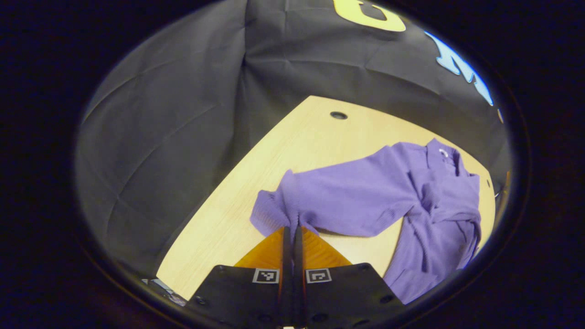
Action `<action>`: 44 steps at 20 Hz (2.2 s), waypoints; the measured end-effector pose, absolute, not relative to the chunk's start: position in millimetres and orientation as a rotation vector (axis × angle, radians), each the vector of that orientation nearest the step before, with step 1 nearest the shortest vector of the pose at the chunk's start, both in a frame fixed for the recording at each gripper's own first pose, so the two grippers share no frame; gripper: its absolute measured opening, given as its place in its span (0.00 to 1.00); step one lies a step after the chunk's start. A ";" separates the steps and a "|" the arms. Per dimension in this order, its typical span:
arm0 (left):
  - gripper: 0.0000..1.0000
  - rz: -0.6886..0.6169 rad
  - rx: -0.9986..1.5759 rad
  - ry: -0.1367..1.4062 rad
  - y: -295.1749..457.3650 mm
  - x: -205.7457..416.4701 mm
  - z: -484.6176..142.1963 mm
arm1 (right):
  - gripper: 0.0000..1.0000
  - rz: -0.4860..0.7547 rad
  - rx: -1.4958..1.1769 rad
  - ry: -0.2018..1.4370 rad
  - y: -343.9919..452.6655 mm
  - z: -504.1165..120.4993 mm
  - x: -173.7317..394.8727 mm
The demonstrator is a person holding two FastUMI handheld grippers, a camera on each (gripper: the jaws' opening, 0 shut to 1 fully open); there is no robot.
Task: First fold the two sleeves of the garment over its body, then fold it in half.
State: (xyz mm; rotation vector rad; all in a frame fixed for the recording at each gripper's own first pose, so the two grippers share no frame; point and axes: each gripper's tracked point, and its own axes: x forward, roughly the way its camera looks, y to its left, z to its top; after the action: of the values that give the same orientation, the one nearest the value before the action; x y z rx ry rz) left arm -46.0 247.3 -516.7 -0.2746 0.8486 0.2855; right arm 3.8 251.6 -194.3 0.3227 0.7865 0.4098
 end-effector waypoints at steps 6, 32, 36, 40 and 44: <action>0.07 0.121 -0.296 0.762 146.2 32.6 -459.1 | 0.51 0.324 0.373 0.782 194.8 -198.3 0.1; 0.07 -0.444 -0.089 0.844 -284.5 83.2 -460.7 | 0.51 0.137 0.448 0.927 33.6 -277.4 -95.6; 0.07 -0.445 -0.044 0.869 -292.0 86.2 -478.6 | 0.51 0.167 0.462 0.977 47.2 -292.8 -113.0; 0.09 -0.476 -0.030 0.882 -300.4 86.1 -487.6 | 0.51 0.197 0.465 1.030 62.4 -307.6 -129.6; 0.59 -0.530 -0.008 0.898 -309.4 77.4 -486.9 | 0.51 0.215 0.461 1.085 75.3 -323.3 -146.3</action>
State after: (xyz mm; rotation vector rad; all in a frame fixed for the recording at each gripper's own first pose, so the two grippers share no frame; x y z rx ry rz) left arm 77.4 -309.4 -486.9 -0.0077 0.8975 -0.5301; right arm -146.3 75.3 -323.3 0.4609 1.0853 0.2150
